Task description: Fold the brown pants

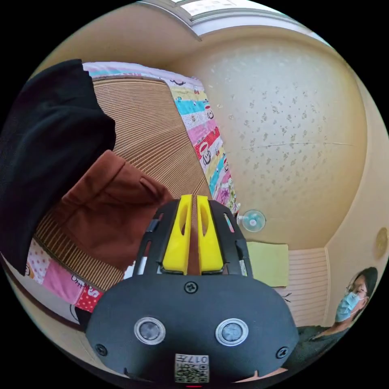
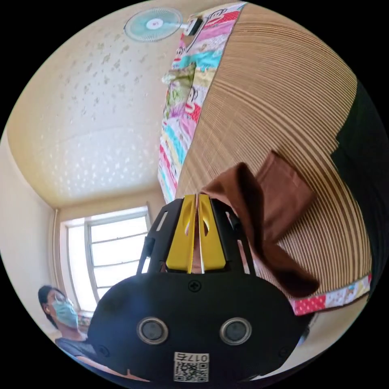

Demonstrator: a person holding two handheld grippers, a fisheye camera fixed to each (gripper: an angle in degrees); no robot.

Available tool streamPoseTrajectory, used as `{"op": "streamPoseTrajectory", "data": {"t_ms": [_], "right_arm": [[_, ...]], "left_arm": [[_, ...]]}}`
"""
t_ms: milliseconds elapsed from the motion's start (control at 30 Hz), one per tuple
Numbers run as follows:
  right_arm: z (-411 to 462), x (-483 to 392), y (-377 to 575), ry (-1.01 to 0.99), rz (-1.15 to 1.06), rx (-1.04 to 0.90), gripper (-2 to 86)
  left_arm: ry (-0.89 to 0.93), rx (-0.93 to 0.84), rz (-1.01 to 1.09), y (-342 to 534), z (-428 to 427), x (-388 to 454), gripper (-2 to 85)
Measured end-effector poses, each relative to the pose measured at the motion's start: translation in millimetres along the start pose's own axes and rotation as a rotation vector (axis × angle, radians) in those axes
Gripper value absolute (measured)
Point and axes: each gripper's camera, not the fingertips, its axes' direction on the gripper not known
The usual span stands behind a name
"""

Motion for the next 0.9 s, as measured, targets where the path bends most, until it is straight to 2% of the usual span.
{"op": "streamPoseTrajectory", "data": {"t_ms": [100, 200, 267, 300, 367, 433, 500, 567, 633, 733, 800, 900], "right_arm": [[46, 15, -5, 0.051, 0.143, -0.076, 0.5], [87, 22, 5, 0.012, 0.097, -0.177, 0.4], [113, 28, 15, 0.080, 0.054, -0.285, 0.4], [127, 33, 24, 0.178, 0.021, -0.350, 0.4], [141, 39, 41, 0.396, -0.046, -0.398, 0.3], [159, 53, 65, 0.660, -0.125, -0.496, 0.3], [166, 55, 78, 0.704, -0.188, -0.551, 0.2], [171, 47, 90, 0.808, -0.261, -0.591, 0.2], [185, 30, 121, 1.092, -0.479, -0.629, 0.1], [189, 42, 156, 1.302, -0.608, -0.707, 0.2], [174, 51, 160, 1.261, -0.534, -0.705, 0.2], [138, 71, 149, 1.115, -0.242, -0.668, 0.2]], "left_arm": [[-0.164, -0.163, -0.042, 12, 66, -8, 5.2], [-0.373, -0.350, 0.075, 43, 124, -13, 6.1], [-0.460, -0.456, 0.143, 66, 155, -22, 6.3], [-0.490, -0.538, 0.165, 79, 173, -32, 6.3], [-0.543, -0.554, 0.175, 94, 185, -45, 5.8], [-0.501, -0.461, 0.133, 99, 177, -58, 4.8], [-0.465, -0.443, 0.067, 96, 173, -69, 4.2], [-0.451, -0.458, 0.047, 93, 172, -75, 3.7], [-0.453, -0.486, 0.071, 96, 173, -77, 3.6], [-0.440, -0.513, 0.060, 105, 170, -82, 4.3], [-0.418, -0.523, 0.050, 112, 164, -84, 4.5], [-0.342, -0.494, 0.070, 119, 141, -91, 4.9]]}}
